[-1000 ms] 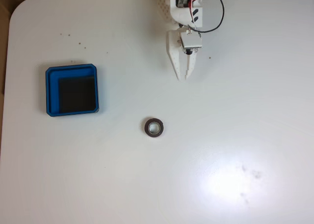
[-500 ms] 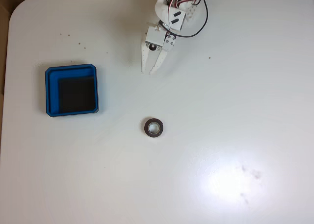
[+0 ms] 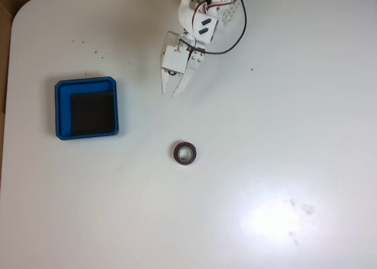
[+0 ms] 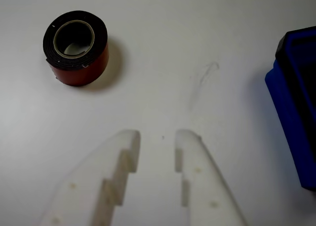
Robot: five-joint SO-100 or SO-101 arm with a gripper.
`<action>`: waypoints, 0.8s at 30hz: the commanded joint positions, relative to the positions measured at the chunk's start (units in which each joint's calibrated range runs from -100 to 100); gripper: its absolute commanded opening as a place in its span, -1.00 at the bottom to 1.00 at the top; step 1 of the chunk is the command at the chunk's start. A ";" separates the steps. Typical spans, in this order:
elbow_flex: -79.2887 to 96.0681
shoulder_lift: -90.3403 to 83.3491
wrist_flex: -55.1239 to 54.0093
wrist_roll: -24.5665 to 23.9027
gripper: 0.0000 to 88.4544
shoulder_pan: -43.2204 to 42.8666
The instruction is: Pick the red roll and drop it in the blue box
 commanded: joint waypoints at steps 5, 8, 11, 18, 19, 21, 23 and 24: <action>-17.40 13.51 -1.26 0.20 -0.98 -5.44; -21.44 17.52 -1.26 0.20 -0.98 -6.61; -25.58 21.95 -1.26 0.20 -0.98 -6.71; -34.47 31.23 -1.26 -0.24 -0.98 -9.34; -35.10 32.24 -1.26 -0.33 -0.98 -9.64; -35.82 33.74 -1.26 -0.33 -0.98 -9.93; -37.17 35.08 -1.26 0.02 -0.97 -10.03; -38.16 35.92 -1.26 -0.07 -0.97 -10.03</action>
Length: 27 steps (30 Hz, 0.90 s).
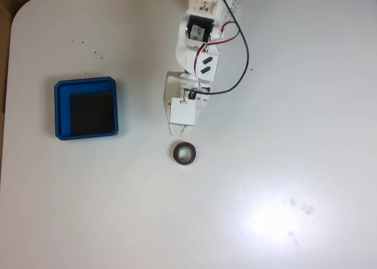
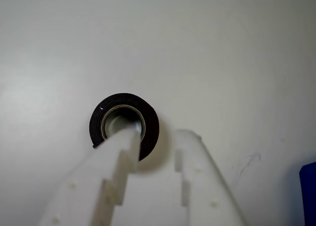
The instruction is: Pick the red roll and drop it in the blue box
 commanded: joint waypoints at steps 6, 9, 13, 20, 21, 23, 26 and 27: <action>-12.25 9.31 -1.26 -0.25 -0.96 -0.63; -15.21 12.15 -1.02 -0.25 -0.90 -0.63; -15.93 14.49 -1.02 -0.33 -0.73 -0.43; -16.02 19.34 -1.10 0.28 -0.62 -0.43; -16.02 19.93 -1.10 0.37 -0.62 -0.43; -16.02 21.01 -1.18 0.37 -0.62 -0.14; -16.02 21.77 -1.18 0.37 -0.62 0.15; -16.02 21.77 -1.18 0.37 -0.62 0.25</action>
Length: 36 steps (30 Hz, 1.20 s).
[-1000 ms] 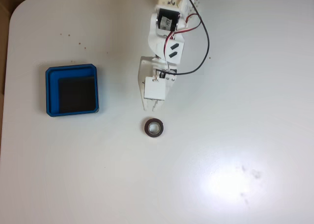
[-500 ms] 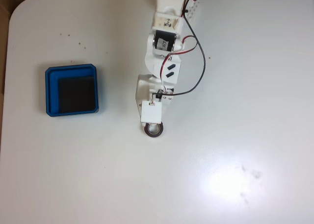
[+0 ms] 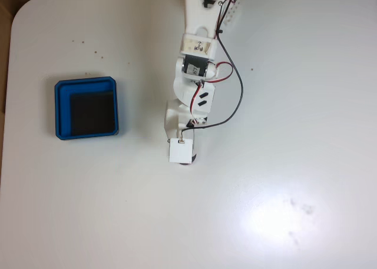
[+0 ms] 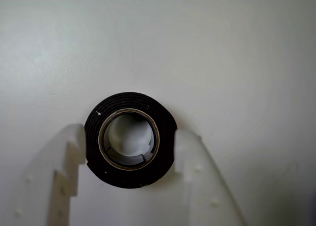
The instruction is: Pick the red roll and drop it in the blue box
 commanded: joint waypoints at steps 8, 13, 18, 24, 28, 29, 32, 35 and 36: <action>-4.09 -0.92 -1.26 -0.15 -0.62 1.33; -4.09 -0.50 -0.60 0.20 -0.62 2.70; -4.09 0.33 -0.36 0.37 -0.62 4.46; -5.26 1.92 5.42 0.37 -0.62 4.56; -8.59 2.93 9.96 -0.15 -0.62 4.46; -9.57 4.10 10.87 -0.15 -0.62 4.46; -13.53 8.28 11.94 -0.15 -0.62 4.46; -17.48 11.96 11.94 -0.24 -0.62 4.66; -18.29 12.79 11.94 -0.24 -0.62 4.66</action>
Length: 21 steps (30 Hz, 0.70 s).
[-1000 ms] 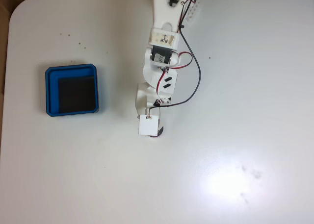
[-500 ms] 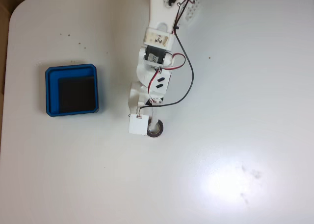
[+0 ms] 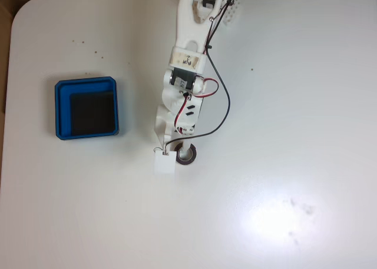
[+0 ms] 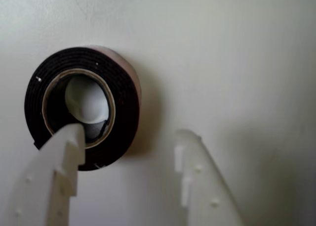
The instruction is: Pick the red roll and drop it in the blue box
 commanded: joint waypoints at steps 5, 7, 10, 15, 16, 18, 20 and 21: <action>-6.72 2.95 0.53 -0.24 -0.62 0.40; -6.54 3.03 0.53 -0.24 -0.62 0.40; -6.45 4.03 0.53 0.02 -0.62 0.40; -6.36 4.70 0.53 0.20 -0.62 0.40; -6.27 4.70 0.61 0.20 -0.62 0.40; -6.18 4.87 0.61 0.20 -0.62 0.40; -6.18 5.29 0.61 0.20 -0.62 0.40; -6.18 5.71 0.61 0.20 -0.62 0.40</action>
